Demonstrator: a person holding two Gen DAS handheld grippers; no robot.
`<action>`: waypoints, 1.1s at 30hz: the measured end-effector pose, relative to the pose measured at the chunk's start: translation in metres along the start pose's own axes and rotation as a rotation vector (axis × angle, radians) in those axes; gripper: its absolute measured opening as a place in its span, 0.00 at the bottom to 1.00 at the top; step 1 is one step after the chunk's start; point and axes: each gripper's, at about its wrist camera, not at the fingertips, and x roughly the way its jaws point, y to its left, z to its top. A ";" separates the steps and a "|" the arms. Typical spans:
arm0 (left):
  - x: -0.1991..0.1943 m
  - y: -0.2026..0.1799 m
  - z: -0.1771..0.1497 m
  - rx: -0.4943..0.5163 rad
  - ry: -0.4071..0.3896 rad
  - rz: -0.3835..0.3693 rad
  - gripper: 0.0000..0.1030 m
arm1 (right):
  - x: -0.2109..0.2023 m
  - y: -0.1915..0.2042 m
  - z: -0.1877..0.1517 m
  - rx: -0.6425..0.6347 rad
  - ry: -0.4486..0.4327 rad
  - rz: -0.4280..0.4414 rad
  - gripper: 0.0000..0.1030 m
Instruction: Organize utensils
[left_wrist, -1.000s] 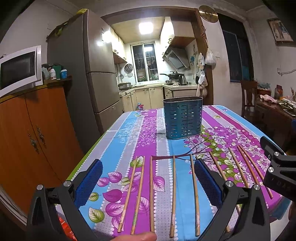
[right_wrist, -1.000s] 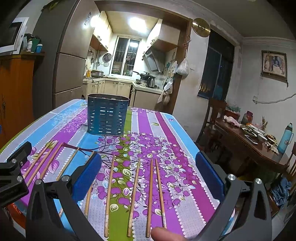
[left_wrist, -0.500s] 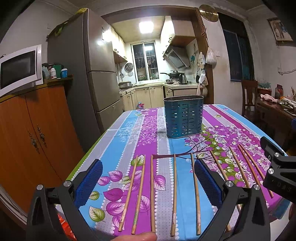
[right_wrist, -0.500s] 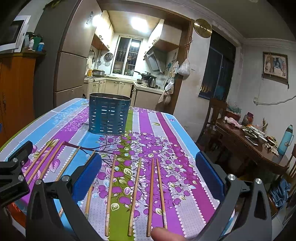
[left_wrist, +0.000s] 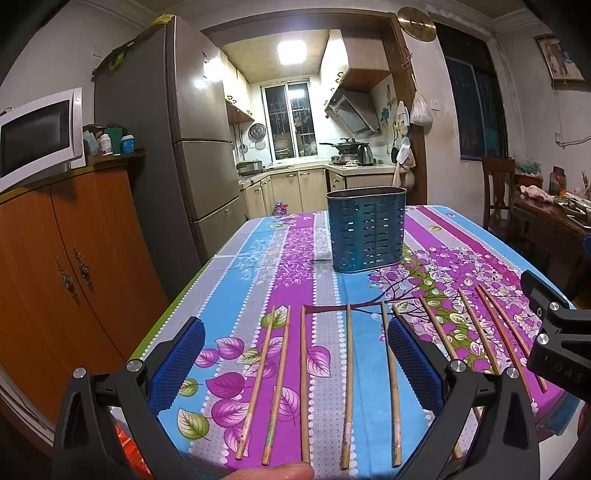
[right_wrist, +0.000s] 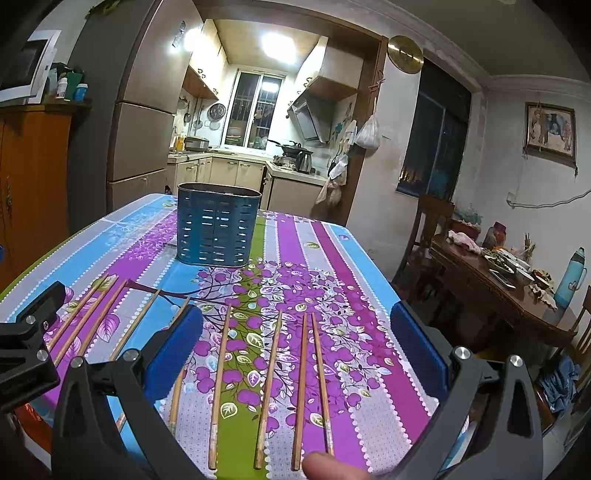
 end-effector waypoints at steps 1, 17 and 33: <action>0.000 0.000 0.000 -0.001 0.000 0.001 0.96 | 0.000 0.000 0.000 0.000 0.000 0.001 0.95; -0.007 0.096 -0.028 0.019 0.005 0.062 0.96 | 0.013 -0.061 -0.026 0.136 0.059 0.086 0.95; -0.026 0.085 -0.105 0.176 0.155 -0.130 0.72 | 0.007 -0.118 -0.110 0.319 0.306 0.240 0.95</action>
